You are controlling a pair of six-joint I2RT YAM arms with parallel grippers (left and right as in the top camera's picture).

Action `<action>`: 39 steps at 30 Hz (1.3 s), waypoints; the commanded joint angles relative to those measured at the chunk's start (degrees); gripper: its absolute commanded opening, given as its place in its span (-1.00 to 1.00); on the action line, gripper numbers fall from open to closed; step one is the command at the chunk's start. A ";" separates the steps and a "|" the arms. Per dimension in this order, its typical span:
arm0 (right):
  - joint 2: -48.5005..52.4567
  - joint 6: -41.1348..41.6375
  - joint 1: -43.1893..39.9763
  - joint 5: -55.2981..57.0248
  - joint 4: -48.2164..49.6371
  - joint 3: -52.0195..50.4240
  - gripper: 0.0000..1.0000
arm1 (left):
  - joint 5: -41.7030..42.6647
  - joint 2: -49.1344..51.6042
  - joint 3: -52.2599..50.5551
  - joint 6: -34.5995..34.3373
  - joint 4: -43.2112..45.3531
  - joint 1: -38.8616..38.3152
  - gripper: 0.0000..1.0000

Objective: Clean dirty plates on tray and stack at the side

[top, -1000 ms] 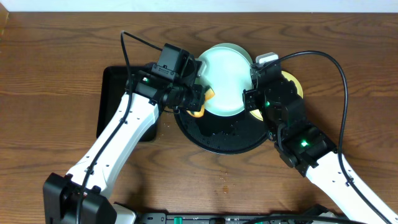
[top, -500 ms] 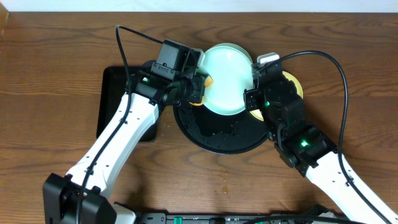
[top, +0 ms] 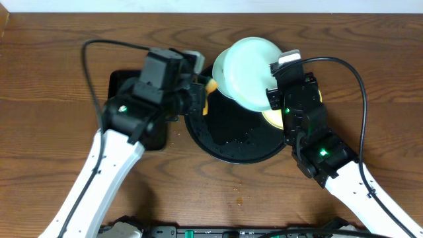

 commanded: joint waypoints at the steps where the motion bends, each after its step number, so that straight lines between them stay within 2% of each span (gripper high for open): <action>1: -0.98 -8.76 0.59 10.34 1.07 1.25 -0.98 | -4.85 -2.54 2.01 -4.85 -2.58 2.60 -0.85; 7: -0.81 -19.74 8.46 19.28 6.21 1.25 -0.97 | -6.25 -1.62 1.03 -5.18 -9.68 6.14 -0.85; 12: 2.75 -31.87 16.90 30.53 13.03 1.22 -0.97 | -6.23 -0.33 -0.87 -5.18 -11.69 8.26 -0.85; 14: 5.14 -34.03 19.45 33.03 14.14 1.22 -0.98 | -6.23 0.22 -0.92 -5.16 -12.11 8.74 -0.85; 19: 10.03 -32.79 19.63 35.41 14.49 1.22 -0.98 | -6.23 0.44 -0.92 -5.14 -12.09 8.87 -0.85; 24: 10.49 -21.09 14.38 33.99 14.43 1.25 -0.99 | -6.23 0.44 -0.92 -5.11 -12.11 8.87 -0.85; 27: 8.63 -16.39 10.14 26.25 11.28 1.33 -0.98 | -6.23 0.44 -0.92 -5.11 -12.11 8.87 -0.85; 31: 5.57 -3.23 1.01 9.31 -2.64 3.37 -0.96 | -6.23 0.44 -0.92 -5.11 -12.09 8.87 -0.85; 34: 4.52 8.68 -12.61 -11.19 -12.46 6.19 -0.98 | -6.23 0.68 -0.92 -5.11 -12.11 8.87 -0.85; 37: 4.76 14.14 -25.29 -27.78 -12.74 6.40 -0.98 | -6.21 1.14 -0.92 -4.66 -12.15 8.87 -0.85; 39: 5.62 17.09 -33.20 -34.62 -12.22 6.40 -0.97 | -6.23 1.46 -0.92 -4.44 -12.35 8.87 -0.85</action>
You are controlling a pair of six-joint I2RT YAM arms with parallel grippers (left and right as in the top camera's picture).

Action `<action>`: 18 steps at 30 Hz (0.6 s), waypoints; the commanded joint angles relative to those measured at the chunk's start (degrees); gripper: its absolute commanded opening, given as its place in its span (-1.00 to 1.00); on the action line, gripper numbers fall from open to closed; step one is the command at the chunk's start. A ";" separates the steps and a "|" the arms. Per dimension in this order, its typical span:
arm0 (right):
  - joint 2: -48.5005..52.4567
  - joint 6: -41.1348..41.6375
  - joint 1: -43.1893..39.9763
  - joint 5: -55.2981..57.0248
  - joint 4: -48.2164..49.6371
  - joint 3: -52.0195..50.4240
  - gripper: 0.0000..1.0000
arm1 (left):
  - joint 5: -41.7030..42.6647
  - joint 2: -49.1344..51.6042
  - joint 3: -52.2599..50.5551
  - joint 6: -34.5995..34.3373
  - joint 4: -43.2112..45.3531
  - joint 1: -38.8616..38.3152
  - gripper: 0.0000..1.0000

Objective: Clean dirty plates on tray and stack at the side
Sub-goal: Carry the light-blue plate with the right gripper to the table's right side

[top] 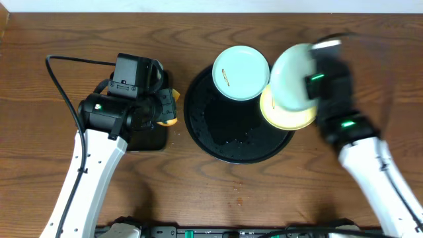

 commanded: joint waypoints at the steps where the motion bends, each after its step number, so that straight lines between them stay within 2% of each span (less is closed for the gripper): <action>1: 0.33 13.05 -13.94 -24.04 0.48 1.44 -0.97 | -0.76 1.14 -0.42 0.63 -0.37 0.20 -0.85; 4: 4.09 15.28 -24.63 -27.74 2.45 1.44 -0.98 | -0.76 1.38 -0.42 1.64 -0.33 0.20 -0.85; 7: 9.84 15.23 -31.95 -30.29 5.35 1.44 -0.98 | -0.76 1.53 -0.42 1.64 -0.11 0.20 -0.86; 12: 21.14 15.26 -38.01 -31.10 10.12 1.44 -0.98 | -0.74 1.53 -0.42 1.68 -0.15 0.20 -0.85; 18: 28.46 15.02 -40.81 -31.06 16.35 1.44 -0.95 | -0.76 1.53 -0.70 2.58 -0.55 0.20 -0.85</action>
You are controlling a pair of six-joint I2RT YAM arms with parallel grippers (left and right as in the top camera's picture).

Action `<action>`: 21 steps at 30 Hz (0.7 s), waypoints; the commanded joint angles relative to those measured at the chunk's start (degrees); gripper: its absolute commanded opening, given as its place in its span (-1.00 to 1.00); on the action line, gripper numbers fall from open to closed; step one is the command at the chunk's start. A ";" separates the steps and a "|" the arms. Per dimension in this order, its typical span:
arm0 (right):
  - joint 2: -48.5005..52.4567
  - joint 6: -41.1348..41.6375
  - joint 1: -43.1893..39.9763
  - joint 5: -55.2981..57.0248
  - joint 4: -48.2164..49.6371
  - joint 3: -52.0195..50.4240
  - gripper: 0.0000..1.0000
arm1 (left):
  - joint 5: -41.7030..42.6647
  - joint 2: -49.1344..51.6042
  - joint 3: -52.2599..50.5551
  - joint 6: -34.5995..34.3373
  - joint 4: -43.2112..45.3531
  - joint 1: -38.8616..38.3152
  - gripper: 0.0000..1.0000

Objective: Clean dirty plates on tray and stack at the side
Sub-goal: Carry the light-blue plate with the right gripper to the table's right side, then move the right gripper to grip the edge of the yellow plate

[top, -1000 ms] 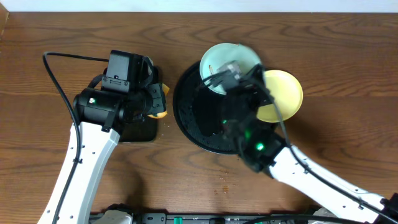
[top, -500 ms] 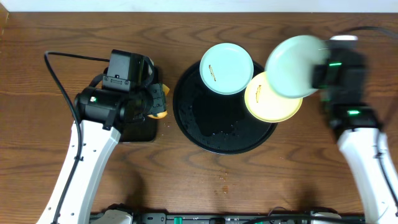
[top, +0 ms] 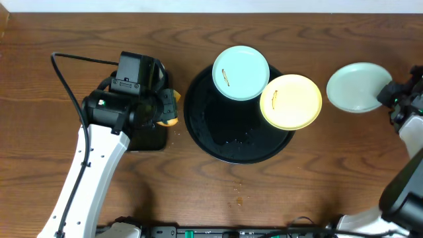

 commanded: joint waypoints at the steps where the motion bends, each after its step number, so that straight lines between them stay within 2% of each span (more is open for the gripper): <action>1: 1.84 0.96 -1.51 -1.77 2.60 0.76 -0.92 | -0.76 0.13 -0.83 2.21 -0.17 0.20 -0.85; 3: 2.58 0.96 -1.90 -1.75 3.41 0.76 -0.85 | -0.76 0.13 -0.90 2.21 -0.20 0.20 -0.85; 4: 2.80 0.94 -2.03 -1.73 3.63 0.76 -0.69 | -0.76 0.13 -0.90 2.21 -0.17 0.20 -0.85; 5: 2.84 0.96 -2.12 -1.75 3.72 0.76 -0.46 | -0.76 0.13 -0.90 2.21 -0.07 0.20 -0.85; 7: 2.71 0.68 -2.16 -3.52 3.32 0.76 0.30 | -0.76 0.13 -0.90 2.21 0.22 0.20 -0.85; 10: 2.03 -7.48 -2.05 -15.04 1.22 1.03 0.99 | -0.76 0.13 -0.90 2.21 0.39 0.20 -0.84; 15: 1.97 -8.81 0.61 -15.87 -13.94 9.11 0.98 | -0.76 0.13 -0.92 2.21 0.39 0.20 -0.85; 21: 1.97 -13.68 7.56 -15.52 -39.91 27.41 0.96 | -0.76 0.13 -0.92 2.21 -0.24 0.20 -0.84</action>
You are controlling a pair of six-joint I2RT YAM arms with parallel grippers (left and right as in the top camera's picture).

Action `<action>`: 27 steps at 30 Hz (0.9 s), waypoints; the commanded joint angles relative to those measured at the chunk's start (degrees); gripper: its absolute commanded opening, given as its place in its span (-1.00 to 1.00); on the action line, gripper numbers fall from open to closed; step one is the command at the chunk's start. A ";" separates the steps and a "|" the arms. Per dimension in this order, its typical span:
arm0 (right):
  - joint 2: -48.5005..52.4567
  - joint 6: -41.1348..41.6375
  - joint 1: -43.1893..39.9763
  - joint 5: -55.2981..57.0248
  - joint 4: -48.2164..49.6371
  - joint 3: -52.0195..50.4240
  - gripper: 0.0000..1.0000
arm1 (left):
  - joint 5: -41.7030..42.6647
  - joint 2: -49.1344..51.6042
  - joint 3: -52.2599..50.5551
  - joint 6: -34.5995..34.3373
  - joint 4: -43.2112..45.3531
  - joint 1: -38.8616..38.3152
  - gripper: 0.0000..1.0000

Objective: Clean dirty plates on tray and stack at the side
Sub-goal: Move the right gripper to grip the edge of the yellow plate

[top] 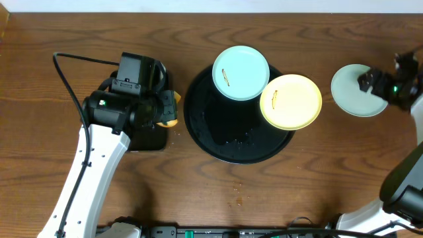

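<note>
A round black tray (pixel 228 142) lies mid-table. A light blue plate (pixel 242 74) rests on its far rim and a yellow plate (pixel 293 103) on its right rim; each carries a small scrap of food. A pale green plate (pixel 351 92) lies low at the right side of the table, off the tray. My right gripper (pixel 367 80) is over that plate's right part and looks shut on its rim. Left of the tray, my left gripper (pixel 166 109) is shut on a yellow sponge (pixel 170 111).
A black rectangular mat (pixel 147 139) lies under the left arm. Crumbs lie on the tray's floor and on the wood (pixel 238 188) in front of it. The left arm's cable (pixel 66 63) loops over the far left.
The pale green plate now looks smaller and flatter, lower toward the table at the right. My right gripper has shifted in over its right part. The left arm with the sponge has stayed put.
At first my right gripper held the pale green plate tilted over the tray while the left held the sponge against it. Then the left arm was back left of the tray and the plate was carried right. It then hung at the right side, and now lies low there.
</note>
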 commanded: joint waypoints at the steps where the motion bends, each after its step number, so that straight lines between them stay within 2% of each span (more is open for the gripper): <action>1: -0.72 -4.87 5.27 -1.01 -10.14 10.71 0.97 | -0.74 0.13 -0.28 0.98 -0.61 0.20 -0.84; 4: -0.72 -5.99 10.03 5.14 -20.72 16.83 0.98 | -0.74 0.13 -0.28 0.98 -0.72 0.20 -0.84; 10: -0.72 -5.95 17.07 2.27 -25.94 17.68 0.95 | -0.74 0.13 -0.28 0.98 -0.70 0.20 -0.84; 15: -0.72 -4.07 19.85 6.03 -28.83 13.40 0.29 | -0.76 0.13 -0.31 0.98 -0.79 0.20 -0.84; 20: -0.72 2.32 20.22 7.89 -24.85 5.22 0.04 | -0.76 0.13 -0.31 0.96 -0.66 0.20 -0.84; 24: -0.72 2.69 20.22 7.76 -19.63 -0.59 0.00 | -0.74 0.13 -0.31 0.98 -0.68 0.20 -0.84; 27: -0.72 3.15 20.22 7.96 -15.63 -3.39 -0.12 | -0.76 0.13 -0.31 0.98 -0.70 0.20 -0.84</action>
